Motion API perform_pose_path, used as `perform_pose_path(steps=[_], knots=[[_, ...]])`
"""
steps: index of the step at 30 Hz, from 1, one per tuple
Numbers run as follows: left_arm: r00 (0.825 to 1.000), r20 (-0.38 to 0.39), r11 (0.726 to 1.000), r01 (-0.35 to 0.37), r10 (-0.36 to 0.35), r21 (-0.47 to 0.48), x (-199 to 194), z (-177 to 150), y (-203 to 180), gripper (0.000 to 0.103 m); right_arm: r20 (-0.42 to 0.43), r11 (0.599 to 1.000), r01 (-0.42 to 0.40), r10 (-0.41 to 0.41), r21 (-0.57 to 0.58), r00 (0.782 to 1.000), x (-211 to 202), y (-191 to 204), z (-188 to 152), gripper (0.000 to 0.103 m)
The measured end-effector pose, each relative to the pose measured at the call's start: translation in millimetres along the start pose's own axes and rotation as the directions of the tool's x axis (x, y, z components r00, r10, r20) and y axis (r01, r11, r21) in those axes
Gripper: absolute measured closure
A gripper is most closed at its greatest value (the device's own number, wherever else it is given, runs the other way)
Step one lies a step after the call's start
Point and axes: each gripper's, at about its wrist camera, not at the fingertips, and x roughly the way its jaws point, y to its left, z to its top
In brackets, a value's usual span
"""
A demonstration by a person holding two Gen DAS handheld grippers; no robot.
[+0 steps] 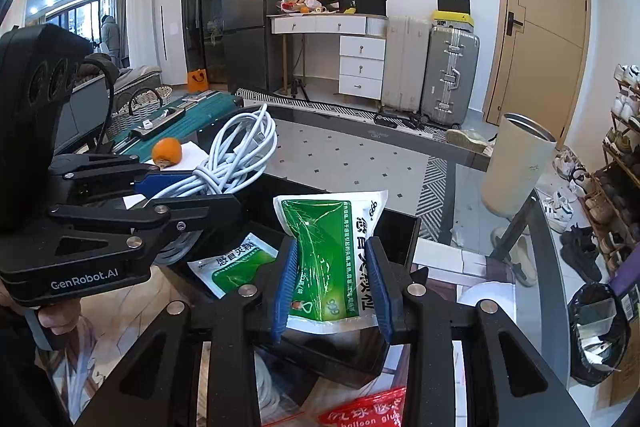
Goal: Organize soft objects
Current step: 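Carry cable and packet into the black box and open both grippers, then withdraw both tools from the box toward the remaining items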
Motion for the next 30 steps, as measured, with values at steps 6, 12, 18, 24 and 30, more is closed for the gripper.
perform_pose_path(steps=[6,12,18,24,30], knots=[[1.000,-0.016,1.000,0.006,-0.005,0.028,8,2,-2,0.077,0.000,1.000,0.007,-0.007,-0.015,1.000,5,1,-1,0.053],[0.999,-0.042,0.997,-0.007,0.010,0.074,12,-1,-11,0.067,0.029,0.999,0.036,-0.036,-0.009,0.999,-10,-5,-2,0.046],[0.998,-0.066,0.992,0.004,0.005,0.128,8,-6,-18,0.035,0.046,0.998,0.061,-0.062,0.019,0.997,-26,-11,-8,0.036],[0.997,-0.034,0.994,-0.065,0.068,0.088,-8,-11,-13,0.000,0.046,0.996,0.056,-0.059,0.065,0.997,-45,-13,-21,0.015],[0.996,-0.007,0.995,-0.087,0.088,0.056,-27,-20,-10,0.000,0.036,0.993,0.094,-0.097,0.077,0.995,-61,-12,-34,0.002]])
